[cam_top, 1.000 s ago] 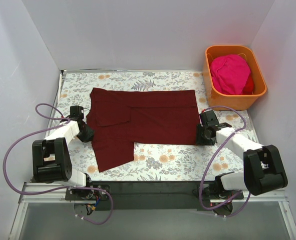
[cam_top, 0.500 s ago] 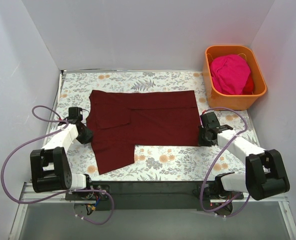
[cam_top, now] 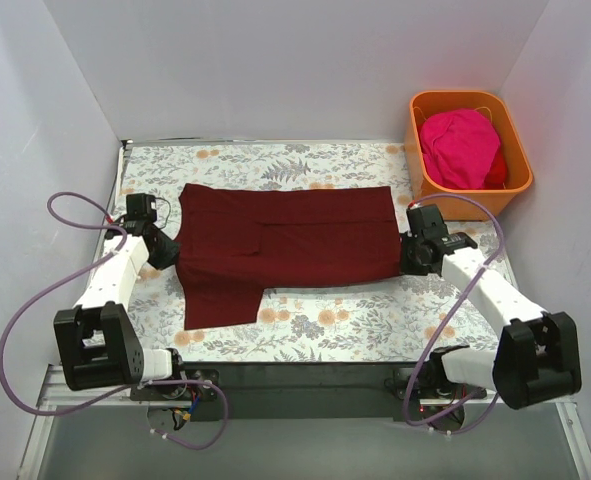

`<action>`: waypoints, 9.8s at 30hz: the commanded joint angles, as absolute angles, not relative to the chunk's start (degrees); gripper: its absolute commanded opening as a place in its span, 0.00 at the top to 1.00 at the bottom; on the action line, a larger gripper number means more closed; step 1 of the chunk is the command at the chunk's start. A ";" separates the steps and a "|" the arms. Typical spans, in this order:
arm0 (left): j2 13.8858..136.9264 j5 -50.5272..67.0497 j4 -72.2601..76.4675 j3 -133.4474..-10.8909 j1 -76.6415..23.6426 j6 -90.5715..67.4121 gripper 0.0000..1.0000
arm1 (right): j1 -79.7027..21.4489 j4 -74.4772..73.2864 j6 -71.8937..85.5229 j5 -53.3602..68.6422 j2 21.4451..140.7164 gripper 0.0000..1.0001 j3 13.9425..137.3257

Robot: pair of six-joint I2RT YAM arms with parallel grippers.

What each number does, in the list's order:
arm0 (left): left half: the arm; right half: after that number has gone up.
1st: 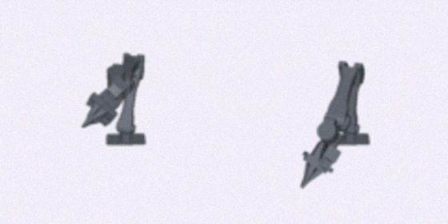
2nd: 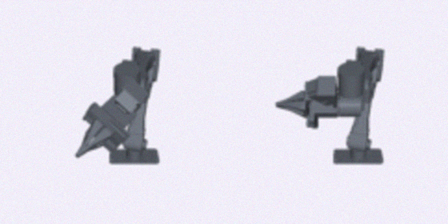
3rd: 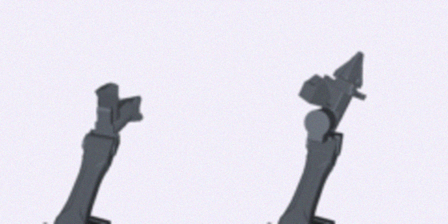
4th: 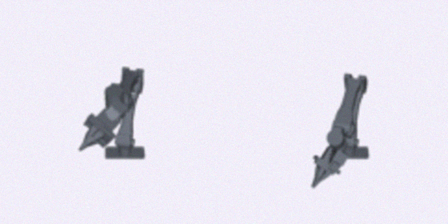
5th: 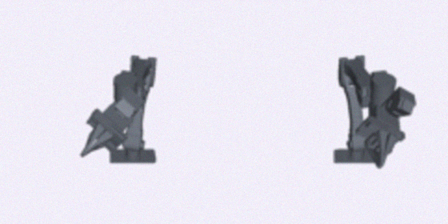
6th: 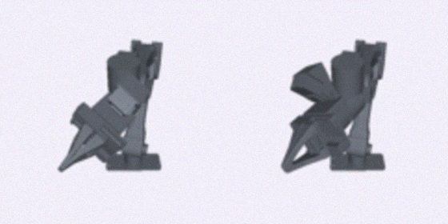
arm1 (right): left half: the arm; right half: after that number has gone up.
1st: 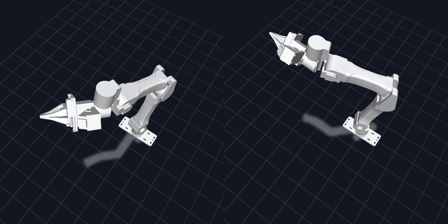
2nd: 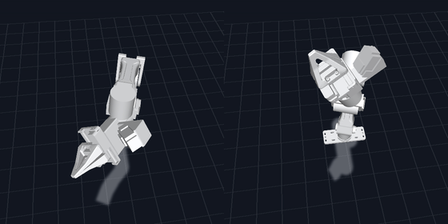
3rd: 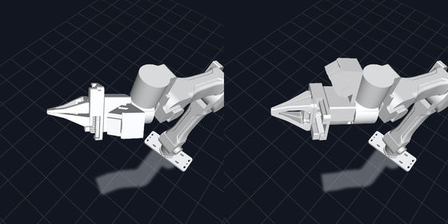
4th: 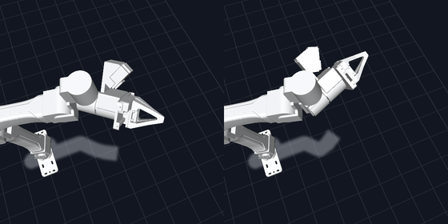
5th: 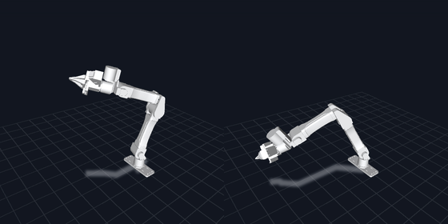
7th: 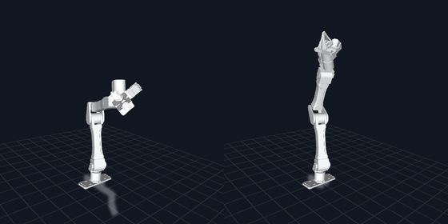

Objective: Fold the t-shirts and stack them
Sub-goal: Fold the tshirt

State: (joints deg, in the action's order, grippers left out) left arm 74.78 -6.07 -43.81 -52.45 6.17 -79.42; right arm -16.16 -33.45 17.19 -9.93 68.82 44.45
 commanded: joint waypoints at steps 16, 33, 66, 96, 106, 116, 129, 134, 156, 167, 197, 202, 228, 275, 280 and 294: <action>94.65 -4.75 -45.53 -71.62 7.21 -77.34 1.00 | -14.24 -30.85 12.22 -15.55 87.53 0.99 63.01; 106.96 -2.37 -43.51 -78.22 7.21 -75.76 1.00 | -14.24 -25.49 10.37 -18.19 97.20 0.99 67.32; 92.12 -7.64 -42.89 -71.20 3.88 -74.27 0.31 | -18.54 -24.61 10.63 -16.53 89.06 0.27 63.21; 92.20 -15.20 -39.55 -48.77 -20.57 -80.78 0.93 | -33.66 -20.13 15.91 -9.84 73.48 0.19 44.74; 102.80 -24.60 -40.87 -75.54 -20.65 -70.32 1.00 | -33.66 -19.95 14.41 -9.67 73.04 0.20 44.65; 119.08 -27.60 -43.66 -99.30 -20.48 -63.19 1.00 | -33.66 -20.56 13.10 -9.14 72.95 0.20 44.65; 114.87 -23.82 -41.05 -92.89 -20.57 -65.30 0.98 | -33.66 -20.30 12.39 -7.47 75.15 0.21 46.32; 118.29 -24.70 -38.85 -98.43 -20.48 -64.52 0.98 | -33.66 -20.22 12.22 -7.74 74.88 0.21 45.71; 118.41 -20.48 -37.53 -103.54 -18.55 -67.84 0.26 | -33.66 -17.93 10.90 -4.92 75.94 0.21 46.58; 96.96 -16.79 -37.71 -74.06 -10.66 -74.79 0.31 | -32.35 -17.32 9.23 -9.75 75.32 0.23 46.84; 100.63 -9.93 -30.85 -62.93 3.60 -75.94 0.54 | -9.32 -1.05 16.96 4.39 88.67 0.67 44.21; 101.95 -11.69 -32.16 -61.44 4.22 -75.50 0.73 | -7.04 -2.28 18.10 6.23 90.44 0.68 41.49; 74.89 -9.77 -39.29 -53.42 6.07 -76.64 0.32 | -21.84 -20.04 11.09 -4.28 64.86 0.41 40.42; 87.98 -6.33 -30.23 -45.88 -29.88 -78.84 0.57 | -39.91 -11.60 -7.12 -29.00 105.12 0.19 71.19; 87.10 -6.68 -30.58 -45.97 -29.79 -79.28 0.57 | -35.69 -11.60 -4.75 -25.94 99.07 0.21 68.04; 85.78 -8.18 -33.40 -59.58 -18.91 -79.02 0.42 | -35.42 -6.42 5.19 7.27 84.90 0.38 53.09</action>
